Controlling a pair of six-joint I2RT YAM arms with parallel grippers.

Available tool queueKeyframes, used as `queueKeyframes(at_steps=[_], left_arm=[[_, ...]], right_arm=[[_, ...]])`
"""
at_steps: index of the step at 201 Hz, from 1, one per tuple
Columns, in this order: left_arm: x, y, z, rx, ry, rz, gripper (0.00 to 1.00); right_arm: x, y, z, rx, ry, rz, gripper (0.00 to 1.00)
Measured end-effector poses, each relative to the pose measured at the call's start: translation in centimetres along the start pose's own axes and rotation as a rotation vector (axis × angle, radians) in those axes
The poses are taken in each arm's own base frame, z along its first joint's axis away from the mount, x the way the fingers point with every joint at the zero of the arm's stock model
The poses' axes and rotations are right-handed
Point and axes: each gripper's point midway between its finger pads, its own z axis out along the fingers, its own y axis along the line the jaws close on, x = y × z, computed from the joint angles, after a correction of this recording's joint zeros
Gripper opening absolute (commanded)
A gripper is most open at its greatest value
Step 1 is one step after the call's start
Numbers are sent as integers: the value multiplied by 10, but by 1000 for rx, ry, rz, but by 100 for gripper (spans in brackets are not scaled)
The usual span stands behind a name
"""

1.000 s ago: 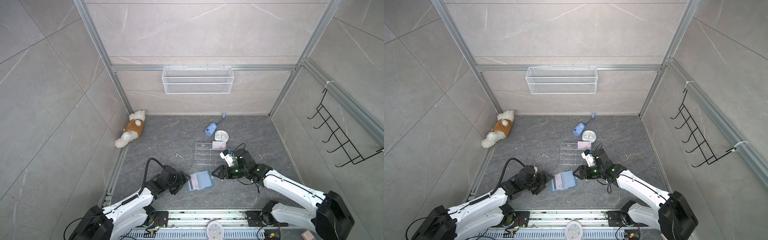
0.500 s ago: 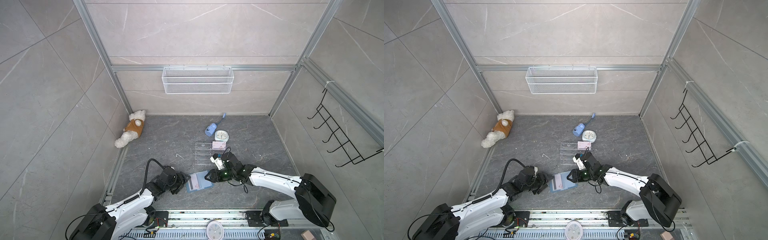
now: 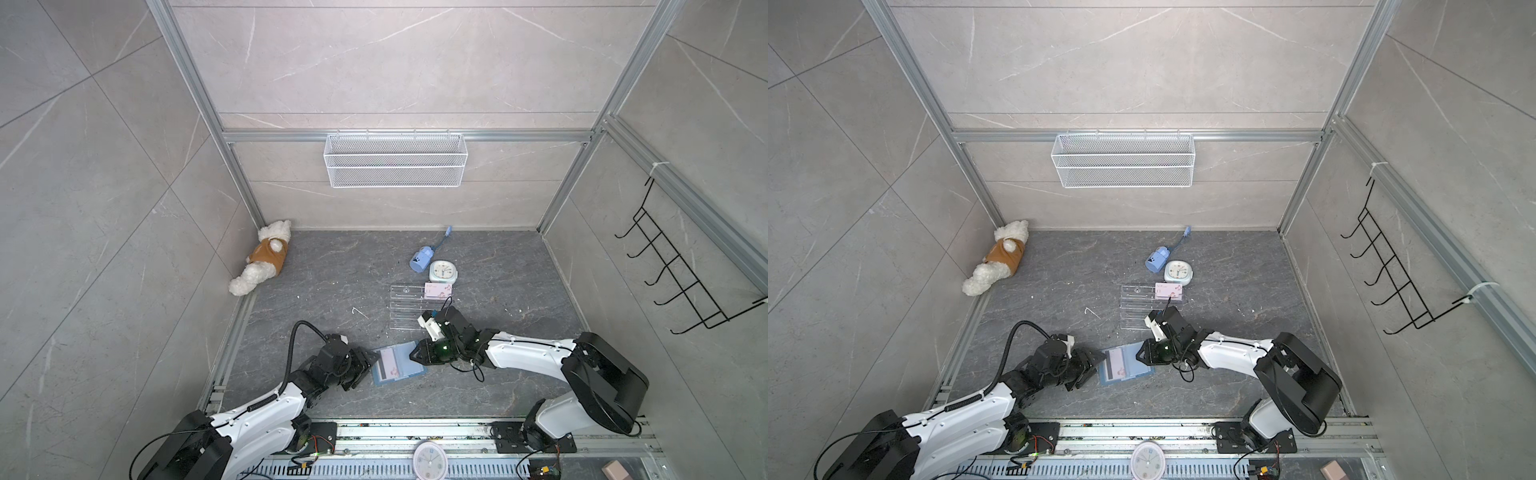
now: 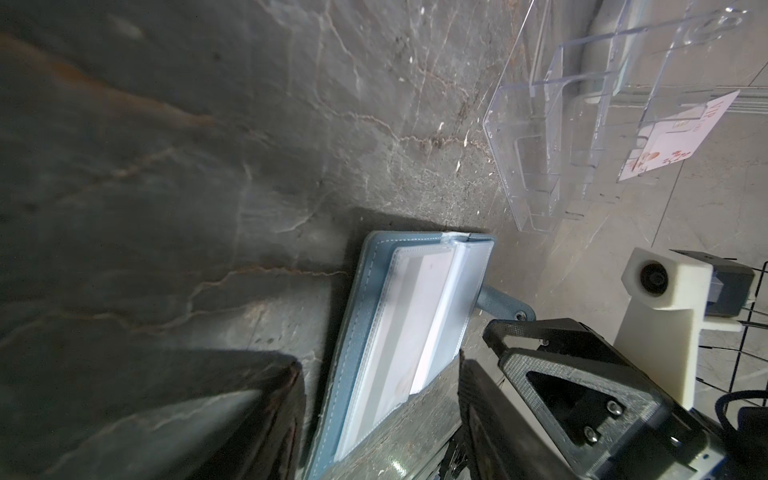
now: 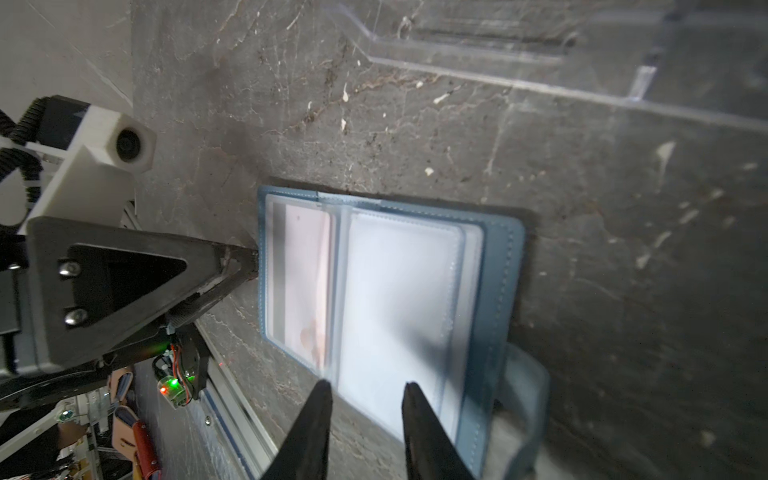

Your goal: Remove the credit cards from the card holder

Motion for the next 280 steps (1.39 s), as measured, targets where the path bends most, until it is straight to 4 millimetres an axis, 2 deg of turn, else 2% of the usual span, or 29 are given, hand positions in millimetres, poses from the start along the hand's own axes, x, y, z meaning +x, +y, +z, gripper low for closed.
queueKeyframes(at_steps=[45,73,156,207,238,280], left_arm=[[-1,-5,0,27,-5,10,55],[1,-11,2,50,12,23,48],[3,-23,3,102,27,68,37],[2,-29,-2,113,19,76,39],[1,-26,-12,102,0,74,39],[1,-6,-13,20,-13,50,41]], right_arm=[[0,-8,5,19,-20,12,26],[5,-16,10,33,-12,31,22],[4,-16,12,10,-34,34,21],[4,-16,12,8,-36,39,21],[4,-17,12,6,-39,41,21],[4,-16,12,5,-40,40,21]])
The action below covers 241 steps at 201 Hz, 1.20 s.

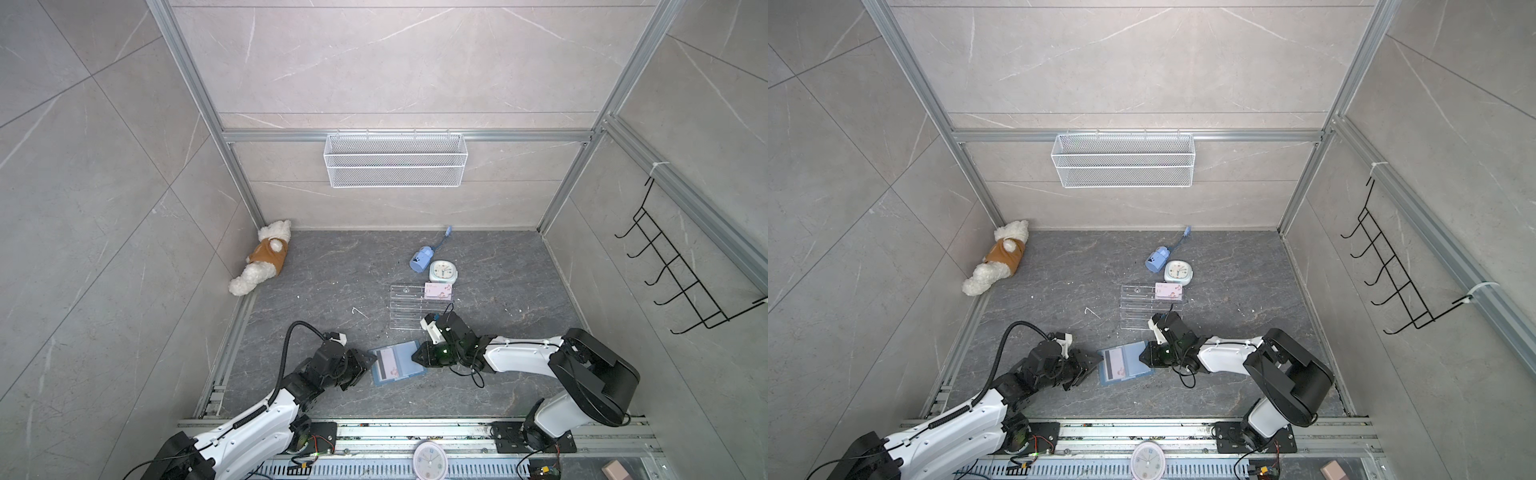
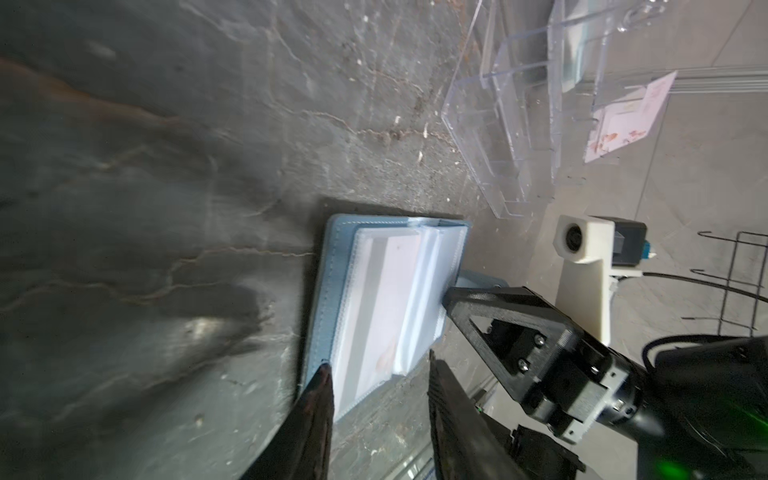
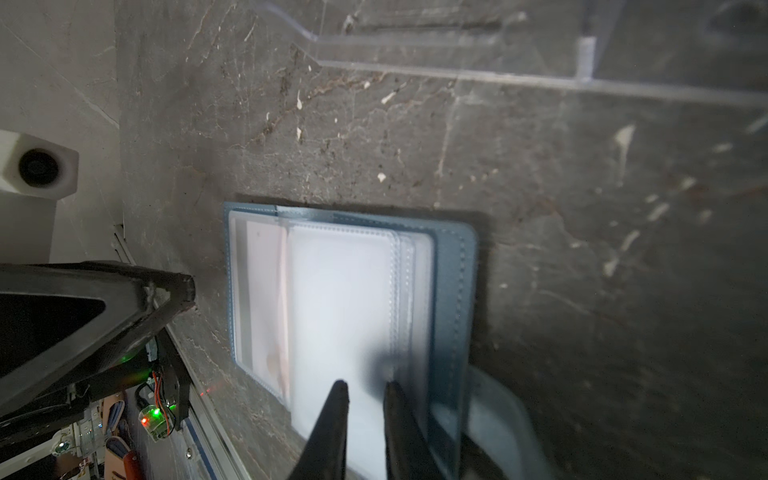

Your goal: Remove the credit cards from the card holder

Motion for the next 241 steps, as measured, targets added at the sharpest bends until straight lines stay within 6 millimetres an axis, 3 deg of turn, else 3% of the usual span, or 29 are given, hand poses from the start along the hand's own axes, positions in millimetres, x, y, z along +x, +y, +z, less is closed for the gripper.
queueKeyframes(at_steps=[69,133,186,241], left_arm=[[4,21,9,-85,26,-23,42],[2,13,17,-39,26,-15,38],[1,7,20,12,23,-9,26],[-5,-22,13,130,-9,20,21]], right_arm=[[0,0,0,0,0,0,21],[0,0,0,0,1,0,21],[0,0,0,0,1,0,20],[0,0,0,0,1,-1,20]])
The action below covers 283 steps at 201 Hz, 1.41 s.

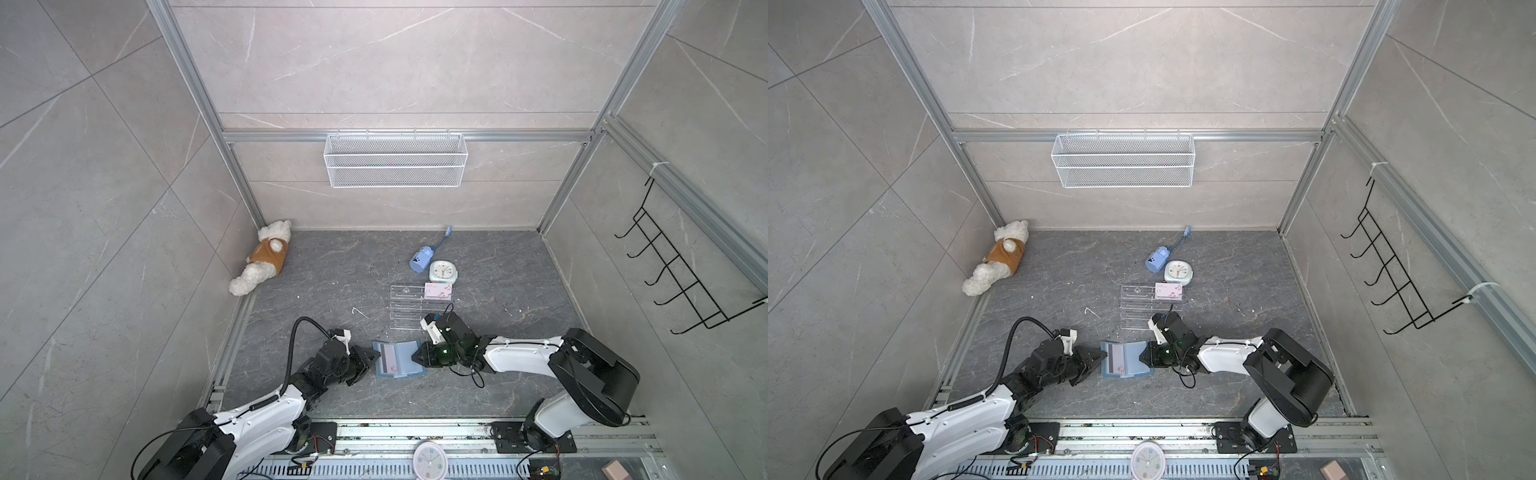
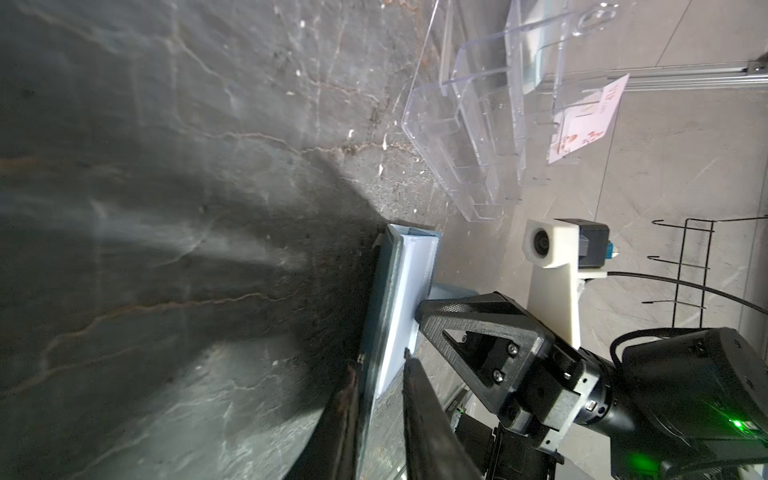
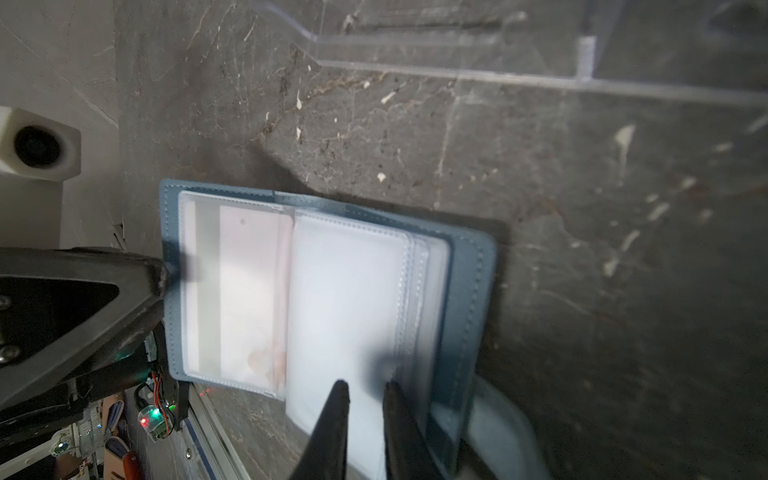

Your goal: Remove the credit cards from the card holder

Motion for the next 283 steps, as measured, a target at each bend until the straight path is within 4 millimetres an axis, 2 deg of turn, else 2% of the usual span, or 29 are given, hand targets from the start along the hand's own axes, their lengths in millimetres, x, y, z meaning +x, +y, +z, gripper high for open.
queueKeyframes(at_steps=[63,78,107,154,180,230,242,246,253,277,283], left_arm=[[2,10,5,-37,14,-7,10],[2,9,5,-35,13,-6,10],[1,7,6,-28,12,-2,3],[1,2,6,-9,11,6,0],[1,-3,6,7,10,13,0],[3,-10,6,33,14,34,0],[3,-11,7,34,14,36,0],[3,-11,7,34,14,36,0],[3,-11,7,34,14,37,0],[4,-12,7,39,15,42,0],[4,-13,7,40,16,44,0]], right_arm=[[0,0,0,0,0,-1,20],[0,0,0,0,0,-1,20],[0,0,0,0,0,-1,20],[0,0,0,0,0,-1,20],[0,1,0,-1,0,-1,25],[1,10,-7,-20,0,-12,55],[1,10,-12,-12,-2,-9,65],[1,11,-13,-10,-4,-5,71],[1,12,-17,-9,-8,-5,78],[-6,23,-29,-23,-30,-24,86],[-8,26,-31,-27,-37,-27,97]])
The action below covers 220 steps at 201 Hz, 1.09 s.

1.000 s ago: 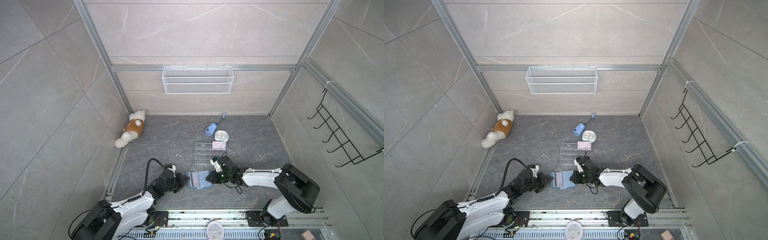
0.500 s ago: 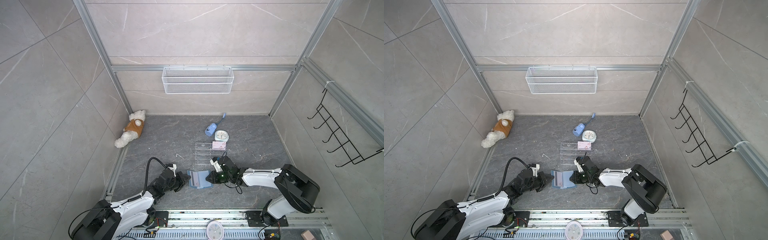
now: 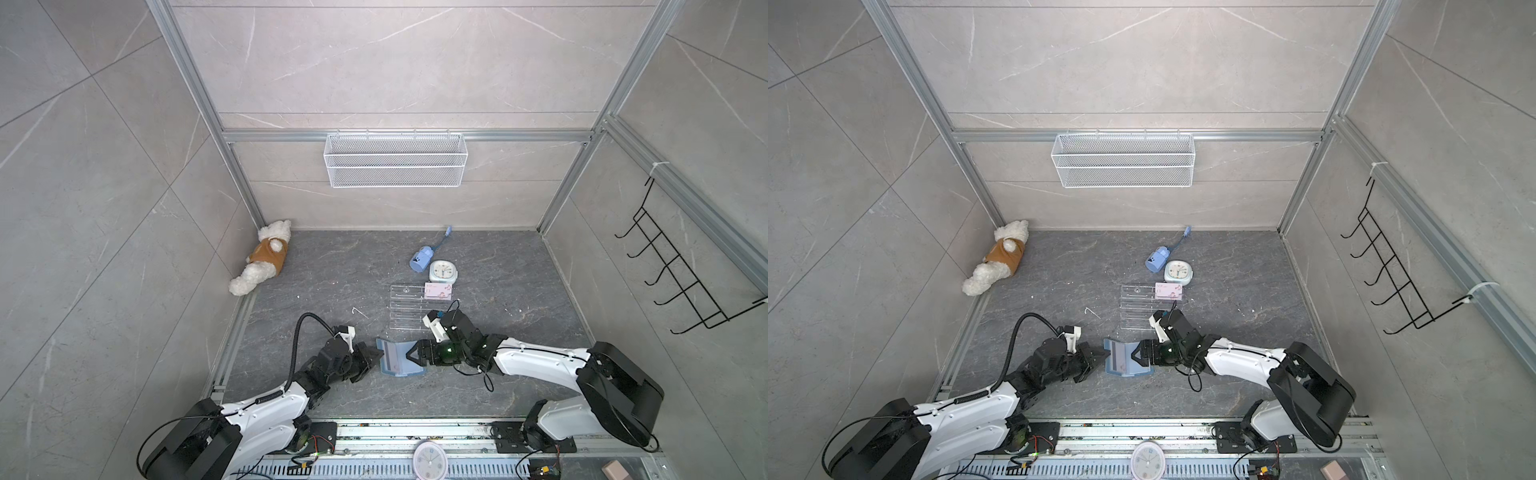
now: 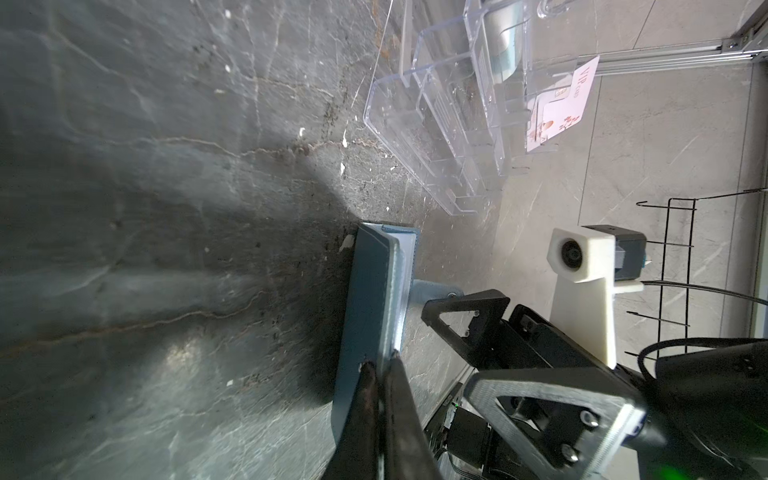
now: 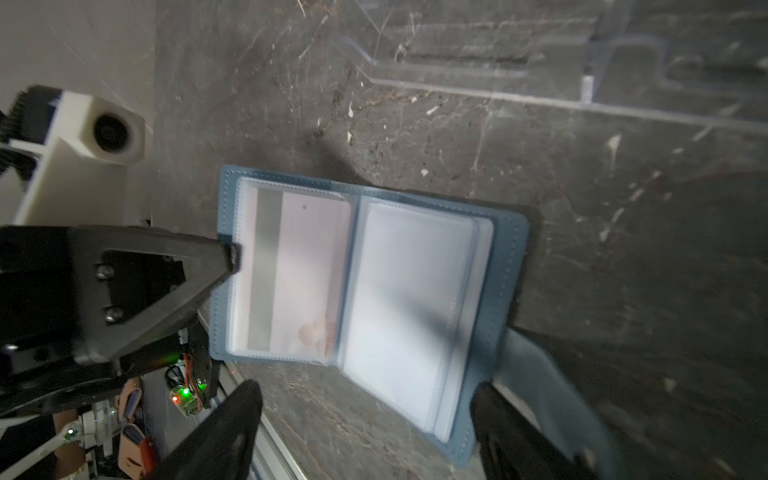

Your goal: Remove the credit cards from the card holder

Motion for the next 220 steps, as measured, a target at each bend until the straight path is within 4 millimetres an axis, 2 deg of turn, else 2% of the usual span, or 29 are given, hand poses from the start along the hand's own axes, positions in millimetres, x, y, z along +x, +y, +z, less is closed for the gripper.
queueKeyframes(at_steps=[4,24,56,107,153,220], left_arm=[[0,0,0,0,0,1,0],[1,-1,1,4,3,6,0],[2,-3,2,4,8,11,0],[3,-4,2,8,12,20,0],[3,-6,3,11,13,24,0],[4,-7,3,12,13,28,0]], right_arm=[[-2,2,-2,-2,-4,4,100],[-7,12,-7,6,-19,-16,100],[-2,28,-8,48,1,-54,100],[9,48,10,136,52,-122,100],[20,44,29,208,94,-142,100],[18,33,29,266,78,-135,100]])
